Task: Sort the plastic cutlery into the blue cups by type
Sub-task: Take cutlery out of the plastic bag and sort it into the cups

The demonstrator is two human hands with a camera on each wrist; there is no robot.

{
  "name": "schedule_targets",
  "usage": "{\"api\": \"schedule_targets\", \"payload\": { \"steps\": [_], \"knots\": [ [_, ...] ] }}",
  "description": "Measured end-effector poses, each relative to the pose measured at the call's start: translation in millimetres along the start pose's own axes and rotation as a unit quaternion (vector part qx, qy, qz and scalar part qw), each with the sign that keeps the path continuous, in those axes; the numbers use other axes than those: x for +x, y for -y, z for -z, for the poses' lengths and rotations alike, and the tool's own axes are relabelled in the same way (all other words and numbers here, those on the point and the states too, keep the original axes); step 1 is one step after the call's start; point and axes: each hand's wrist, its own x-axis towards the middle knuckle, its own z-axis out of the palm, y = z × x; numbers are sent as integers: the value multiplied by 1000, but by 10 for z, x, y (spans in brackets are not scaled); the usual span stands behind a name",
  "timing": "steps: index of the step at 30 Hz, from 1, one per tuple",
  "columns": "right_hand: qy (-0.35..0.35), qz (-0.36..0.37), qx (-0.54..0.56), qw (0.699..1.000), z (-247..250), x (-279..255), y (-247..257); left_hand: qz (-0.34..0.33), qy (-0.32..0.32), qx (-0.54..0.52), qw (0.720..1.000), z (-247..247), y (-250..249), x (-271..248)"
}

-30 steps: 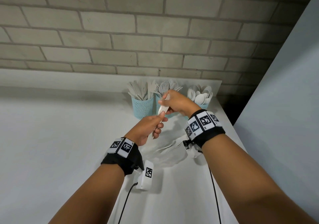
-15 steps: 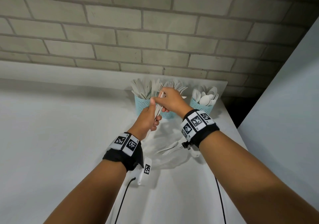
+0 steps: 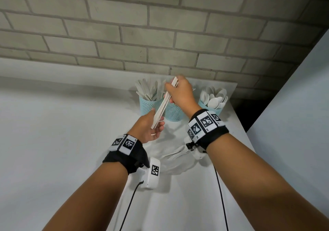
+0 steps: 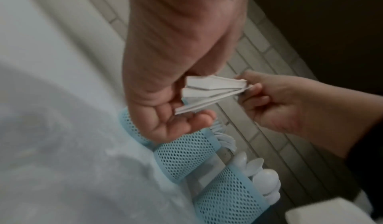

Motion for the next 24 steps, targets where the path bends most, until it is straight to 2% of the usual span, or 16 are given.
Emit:
{"api": "schedule_targets", "payload": {
  "steps": [2,6,8,10,13,15,17,21,24],
  "knots": [
    [25,48,-1,999,-17,-76,82,24,1,-85,996,37,4,32],
    [116,93,-63,987,-60,-176,152,11,-26,-157,987,33,-4,54],
    [89,92,-63,990,-31,-63,180,12,-27,-176,984,45,17,39],
    [-5,95,-20,995,34,108,233,-2,-28,-152,988,66,53,30],
    [-134,147,36,979,110,324,304,-34,-30,-22,999,46,81,-20],
    [-144,180,19,973,62,411,249,-40,-24,96,994,12,94,-56],
    [-108,186,-39,976,-49,455,138,-43,-6,204,978,-1,133,-72],
    [20,162,-184,969,-296,468,-94,-35,29,357,933,15,252,-79],
    [112,168,-352,914,-393,396,-184,-48,49,473,879,19,302,-83]
  ]
}}
